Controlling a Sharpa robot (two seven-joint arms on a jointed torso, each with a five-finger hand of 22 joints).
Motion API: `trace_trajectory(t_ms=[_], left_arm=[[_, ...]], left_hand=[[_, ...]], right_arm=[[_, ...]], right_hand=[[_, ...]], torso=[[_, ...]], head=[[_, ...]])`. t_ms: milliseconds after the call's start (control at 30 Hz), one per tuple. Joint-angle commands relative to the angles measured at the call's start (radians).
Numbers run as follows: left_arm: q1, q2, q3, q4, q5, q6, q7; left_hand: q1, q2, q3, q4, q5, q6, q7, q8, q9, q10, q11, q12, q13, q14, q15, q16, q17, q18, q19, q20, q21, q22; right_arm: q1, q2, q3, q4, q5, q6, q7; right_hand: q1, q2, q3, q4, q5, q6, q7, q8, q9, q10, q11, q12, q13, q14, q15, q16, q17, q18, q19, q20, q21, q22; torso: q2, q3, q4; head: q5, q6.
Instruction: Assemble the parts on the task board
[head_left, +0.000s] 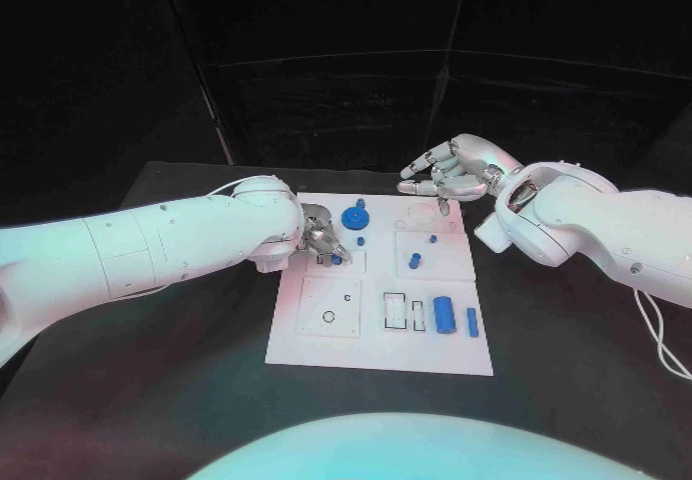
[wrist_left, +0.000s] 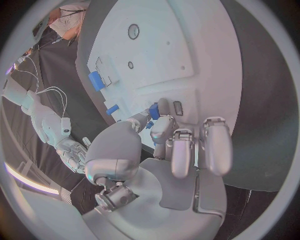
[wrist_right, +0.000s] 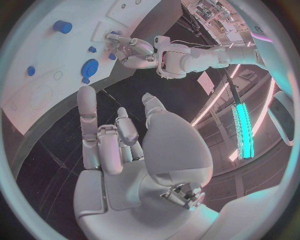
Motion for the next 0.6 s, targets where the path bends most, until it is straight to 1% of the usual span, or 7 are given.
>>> trace_trajectory(t_ms=[33,267,467,600], left_arm=[[0.001,0.000,0.000,-0.001,-0.007,0.007,-0.003],[0.001,-0.001,0.000,-0.003,-0.007,-0.007,-0.003],[0.001,-0.002,0.000,-0.003,-0.007,-0.019,-0.003],[0.000,-0.004,0.000,0.001,-0.007,-0.022,-0.002]], left_hand=[[-0.007,0.007,-0.012,0.003,-0.006,0.007,0.003,-0.004,0.000,0.001,-0.003,0.003,-0.002,0.104,-0.007,0.003,0.263,-0.013,0.024,-0.007,0.001,0.013],[-0.013,0.010,-0.046,0.023,-0.009,0.010,0.003,-0.007,0.001,0.002,-0.003,0.005,-0.002,0.104,-0.007,0.003,0.263,-0.013,0.025,-0.007,0.002,0.015],[-0.022,0.014,-0.099,0.054,-0.010,0.013,0.001,-0.010,0.003,0.002,-0.005,0.006,-0.003,0.104,-0.008,0.003,0.263,-0.013,0.026,-0.009,0.004,0.019],[-0.022,0.013,-0.127,0.067,-0.010,0.014,0.001,-0.011,0.004,0.003,-0.005,0.008,-0.002,0.104,-0.009,0.003,0.263,-0.014,0.026,-0.009,0.004,0.020]], right_arm=[[0.002,0.001,0.001,0.000,0.003,0.005,0.007],[0.002,0.002,0.001,-0.001,0.005,0.004,0.009],[0.002,0.002,0.001,-0.003,0.007,0.004,0.010],[0.002,0.002,0.001,-0.004,0.007,0.004,0.010]], right_hand=[[-0.008,0.008,-0.009,0.008,0.002,-0.006,0.001,0.005,-0.001,-0.006,-0.003,0.005,-0.001,0.056,0.000,-0.006,0.044,0.013,0.004,-0.001,-0.007,-0.002],[-0.009,0.009,-0.012,0.012,0.002,-0.006,0.001,0.006,-0.001,-0.007,-0.003,0.005,-0.002,0.056,0.000,-0.007,0.042,0.013,0.003,-0.001,-0.008,-0.005],[-0.010,0.011,-0.014,0.015,0.002,-0.007,0.001,0.006,-0.001,-0.008,-0.002,0.004,-0.003,0.056,0.000,-0.007,0.042,0.014,0.003,0.000,-0.010,-0.008],[-0.010,0.011,-0.014,0.015,0.002,-0.007,0.001,0.006,-0.001,-0.008,-0.002,0.004,-0.003,0.056,0.000,-0.007,0.042,0.014,0.003,0.000,-0.010,-0.008]], torso=[[0.000,-0.0002,-0.0004],[0.000,0.0002,-0.0004],[0.000,-0.0002,-0.0009],[0.000,-0.0005,-0.0004]], head=[[-0.001,0.000],[-0.001,0.002],[-0.001,0.002],[-0.002,0.001]])
